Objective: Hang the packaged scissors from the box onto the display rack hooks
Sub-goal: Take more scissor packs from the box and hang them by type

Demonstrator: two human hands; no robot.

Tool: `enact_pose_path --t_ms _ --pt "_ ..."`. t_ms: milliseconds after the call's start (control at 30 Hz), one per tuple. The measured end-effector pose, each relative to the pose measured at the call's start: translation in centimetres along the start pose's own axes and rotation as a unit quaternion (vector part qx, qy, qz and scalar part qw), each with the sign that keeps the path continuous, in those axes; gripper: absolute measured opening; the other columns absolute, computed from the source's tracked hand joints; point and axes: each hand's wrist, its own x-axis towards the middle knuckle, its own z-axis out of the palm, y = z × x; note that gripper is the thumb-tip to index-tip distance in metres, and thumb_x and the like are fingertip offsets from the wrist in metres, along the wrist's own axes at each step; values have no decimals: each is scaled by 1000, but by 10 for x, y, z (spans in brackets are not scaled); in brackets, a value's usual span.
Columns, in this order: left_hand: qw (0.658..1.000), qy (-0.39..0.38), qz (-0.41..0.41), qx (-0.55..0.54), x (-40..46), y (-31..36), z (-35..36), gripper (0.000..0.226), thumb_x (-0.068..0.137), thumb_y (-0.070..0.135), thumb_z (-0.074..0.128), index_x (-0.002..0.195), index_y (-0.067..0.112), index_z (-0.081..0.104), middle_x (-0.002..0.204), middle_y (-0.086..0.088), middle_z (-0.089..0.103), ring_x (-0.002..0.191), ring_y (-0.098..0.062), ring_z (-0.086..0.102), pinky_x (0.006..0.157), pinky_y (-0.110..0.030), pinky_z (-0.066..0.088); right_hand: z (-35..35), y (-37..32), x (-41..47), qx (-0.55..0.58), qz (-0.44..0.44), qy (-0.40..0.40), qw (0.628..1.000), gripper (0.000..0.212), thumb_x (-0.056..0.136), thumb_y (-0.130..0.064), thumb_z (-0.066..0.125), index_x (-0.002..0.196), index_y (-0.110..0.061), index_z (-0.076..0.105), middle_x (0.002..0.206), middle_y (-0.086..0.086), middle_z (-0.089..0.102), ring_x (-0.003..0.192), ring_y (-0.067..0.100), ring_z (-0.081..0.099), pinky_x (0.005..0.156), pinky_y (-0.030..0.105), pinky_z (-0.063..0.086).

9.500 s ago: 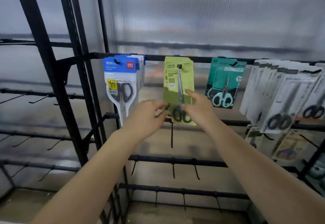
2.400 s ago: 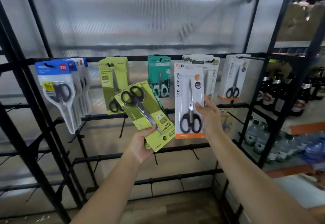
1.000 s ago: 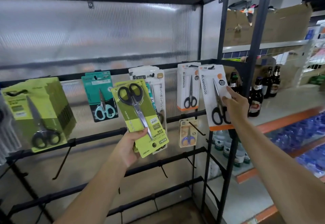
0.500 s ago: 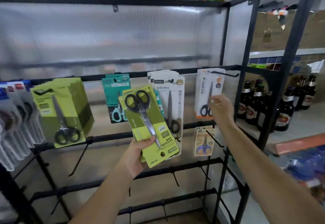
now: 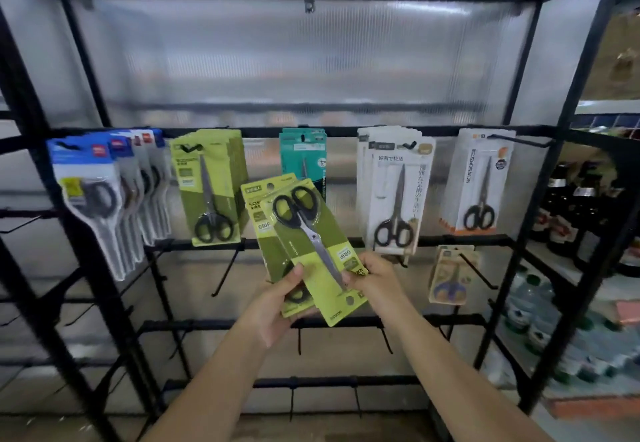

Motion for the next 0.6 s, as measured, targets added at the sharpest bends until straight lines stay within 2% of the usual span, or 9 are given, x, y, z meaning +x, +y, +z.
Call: enact_pose_path --t_ms 100,200,300,367,433,467,500,567,600 --pt "999 23 26 -14 -10 14 -23 43 69 29 65 108 11 65 104 -13 72 88 -28 71 65 -40 60 7 1 4 44 9 -21 999 26 81 10 61 78 -16 62 73 -2 65 70 14 58 61 29 45" --pt "997 51 50 -18 -22 32 -48 41 68 30 67 105 12 64 96 -9 74 82 -25 72 58 -37 59 7 -6 11 -33 2 -82 996 31 80 9 63 88 -21 68 89 2 69 81 13 63 68 23 47" --pt "995 66 73 -17 -36 47 -69 66 56 32 87 112 9 61 96 -10 74 82 -27 72 57 -37 58 12 -14 19 -153 0 -122 981 37 78 0 70 111 -18 67 108 0 69 88 8 63 70 12 46" --pt "993 72 89 -16 -43 50 -79 61 62 22 82 116 8 60 97 -10 74 83 -27 72 57 -36 58 22 -21 24 -182 -30 -77 980 45 78 -11 73 120 -23 62 115 -4 65 85 3 61 69 14 48" --pt "988 98 117 -39 -47 50 -86 50 68 15 70 117 9 59 97 -10 74 84 -27 72 57 -36 57 38 -26 25 -171 -54 21 984 54 80 -26 72 130 -28 53 111 -4 60 80 7 61 62 20 50" --pt "982 121 132 -59 -49 49 -89 49 67 15 69 115 11 60 99 -9 73 86 -28 71 57 -36 57 46 -27 25 -130 -27 56 990 59 79 -34 72 133 -28 47 110 -2 58 79 8 60 57 19 48" --pt "975 150 144 -78 -49 48 -93 50 65 15 70 114 14 60 101 -8 73 89 -28 70 58 -37 57 55 -27 24 -49 36 51 997 63 76 -39 72 132 -26 45 110 1 59 82 11 61 57 21 49" --pt "963 194 152 -111 -51 47 -101 48 71 14 71 117 18 59 105 -6 71 96 -26 67 63 -37 57 71 -22 21 111 189 -51 974 66 65 -43 75 121 -15 52 107 9 67 90 24 65 67 33 54" --pt "958 208 154 -120 -52 48 -106 40 77 14 69 115 20 59 102 -3 72 94 -23 67 62 -34 56 77 -17 18 140 231 -113 956 62 64 -38 75 116 -11 56 102 11 70 92 26 66 70 37 54"
